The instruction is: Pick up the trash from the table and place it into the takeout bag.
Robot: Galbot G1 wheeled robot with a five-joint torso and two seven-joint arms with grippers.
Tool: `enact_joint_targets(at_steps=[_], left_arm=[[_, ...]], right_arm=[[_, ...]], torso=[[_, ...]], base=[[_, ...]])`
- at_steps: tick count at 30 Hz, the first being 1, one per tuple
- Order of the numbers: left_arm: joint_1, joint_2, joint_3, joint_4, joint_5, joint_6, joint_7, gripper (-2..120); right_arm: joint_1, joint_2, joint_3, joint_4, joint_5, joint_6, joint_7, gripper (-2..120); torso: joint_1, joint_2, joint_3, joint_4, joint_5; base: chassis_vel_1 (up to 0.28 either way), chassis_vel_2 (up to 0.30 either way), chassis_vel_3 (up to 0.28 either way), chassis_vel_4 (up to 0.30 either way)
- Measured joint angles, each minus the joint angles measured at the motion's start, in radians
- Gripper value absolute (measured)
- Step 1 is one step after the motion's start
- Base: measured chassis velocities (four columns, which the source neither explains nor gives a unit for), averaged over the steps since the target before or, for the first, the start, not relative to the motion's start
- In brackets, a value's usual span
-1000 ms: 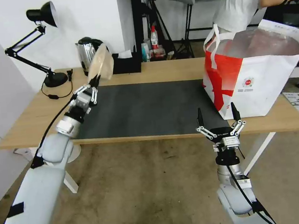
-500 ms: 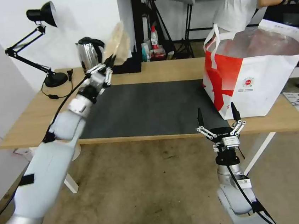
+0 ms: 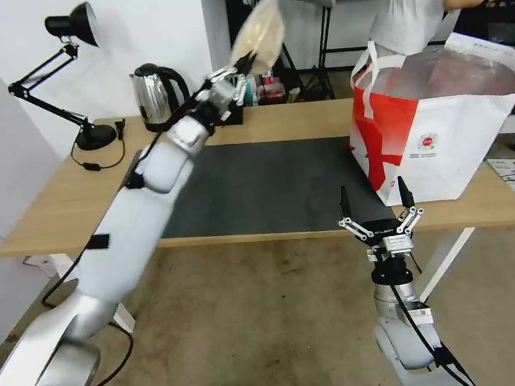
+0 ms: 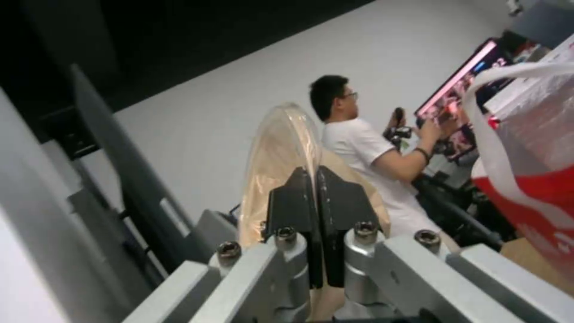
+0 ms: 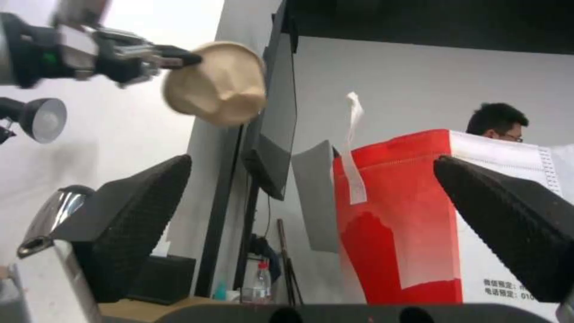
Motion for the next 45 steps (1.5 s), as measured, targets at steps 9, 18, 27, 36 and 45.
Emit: enact_joint_targets(at_steps=[9,18,27,36,45], left_arm=[[-0.134,-0.07,0.107,0.13,-0.01,-0.029,0.007,0],[-0.236,-0.197,0.185,0.255,-0.007,-0.069,0.01,0],[-0.313,-0.304,0.253,0.394,0.0,-0.147,0.035,0],[-0.332,-0.357,0.267,0.526,0.0,-0.216,0.039,0],[-0.316,-0.359,0.312,0.563,-0.055,-0.221,0.034,0]], right_arm=[[0.0,0.0,0.0,0.0,0.0,0.0,0.0,100],[0.0,0.0,0.0,0.0,0.0,0.0,0.0,100],[0.0,0.0,0.0,0.0,0.0,0.0,0.0,100],[0.0,0.0,0.0,0.0,0.0,0.0,0.0,100],[0.0,0.0,0.0,0.0,0.0,0.0,0.0,100]], torso=[[0.0,0.0,0.0,0.0003,0.0001],[0.0,0.0,0.0,0.0,0.0002],[0.0,0.0,0.0,0.0001,0.0001],[0.0,0.0,0.0,0.0001,0.0],[0.0,0.0,0.0,0.0001,0.0]], base=[[0.0,0.0,0.0,0.0],[0.0,0.0,0.0,0.0],[0.0,0.0,0.0,0.0],[0.0,0.0,0.0,0.0],[0.0,0.0,0.0,0.0]])
